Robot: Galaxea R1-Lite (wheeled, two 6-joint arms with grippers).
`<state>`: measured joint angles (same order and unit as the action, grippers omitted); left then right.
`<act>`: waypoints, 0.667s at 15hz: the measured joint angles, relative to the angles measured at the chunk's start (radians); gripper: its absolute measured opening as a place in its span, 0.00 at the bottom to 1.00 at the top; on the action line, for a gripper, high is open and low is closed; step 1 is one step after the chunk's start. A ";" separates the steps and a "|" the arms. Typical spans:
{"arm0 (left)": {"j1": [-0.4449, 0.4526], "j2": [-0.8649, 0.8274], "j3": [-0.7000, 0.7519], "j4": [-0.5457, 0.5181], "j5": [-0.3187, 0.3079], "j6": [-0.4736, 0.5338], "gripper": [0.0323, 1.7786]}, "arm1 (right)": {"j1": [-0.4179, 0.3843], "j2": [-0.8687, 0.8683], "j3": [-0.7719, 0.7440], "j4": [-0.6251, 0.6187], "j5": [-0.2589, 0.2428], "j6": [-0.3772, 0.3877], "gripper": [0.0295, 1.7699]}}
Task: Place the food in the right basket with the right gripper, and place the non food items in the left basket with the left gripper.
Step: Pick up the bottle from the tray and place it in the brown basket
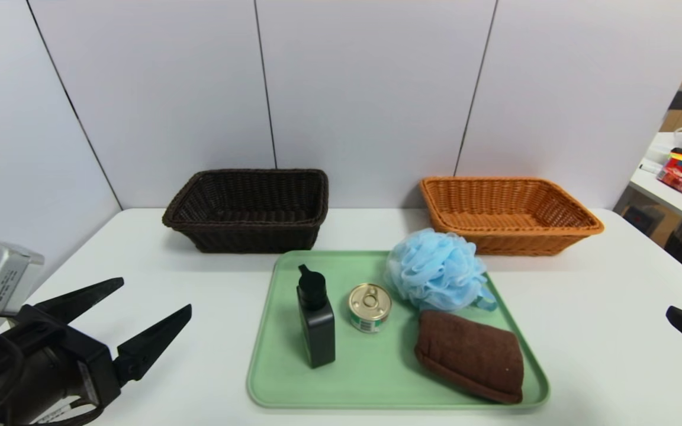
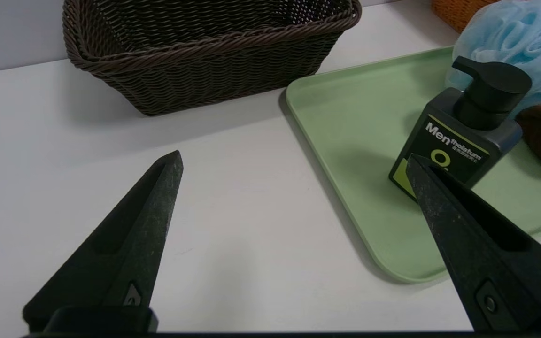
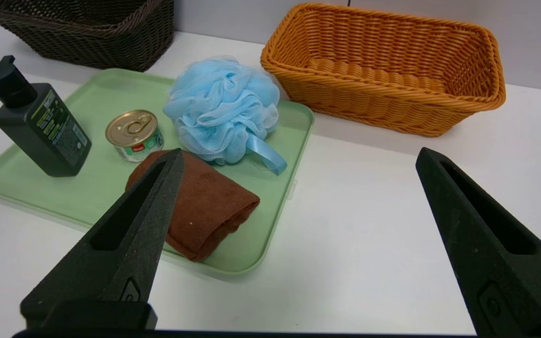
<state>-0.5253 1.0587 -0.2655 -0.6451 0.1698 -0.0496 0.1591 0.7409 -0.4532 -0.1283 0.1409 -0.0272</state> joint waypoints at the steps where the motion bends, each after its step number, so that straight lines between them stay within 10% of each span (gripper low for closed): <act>1: -0.035 0.032 0.002 -0.038 0.053 -0.002 0.95 | -0.001 0.000 0.000 0.000 0.000 0.000 0.96; 10: -0.297 0.141 -0.014 -0.102 0.186 -0.055 0.95 | -0.004 -0.003 0.020 0.002 -0.004 -0.009 0.96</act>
<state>-0.8221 1.1998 -0.2798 -0.7474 0.3553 -0.1043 0.1547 0.7379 -0.4330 -0.1260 0.1366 -0.0364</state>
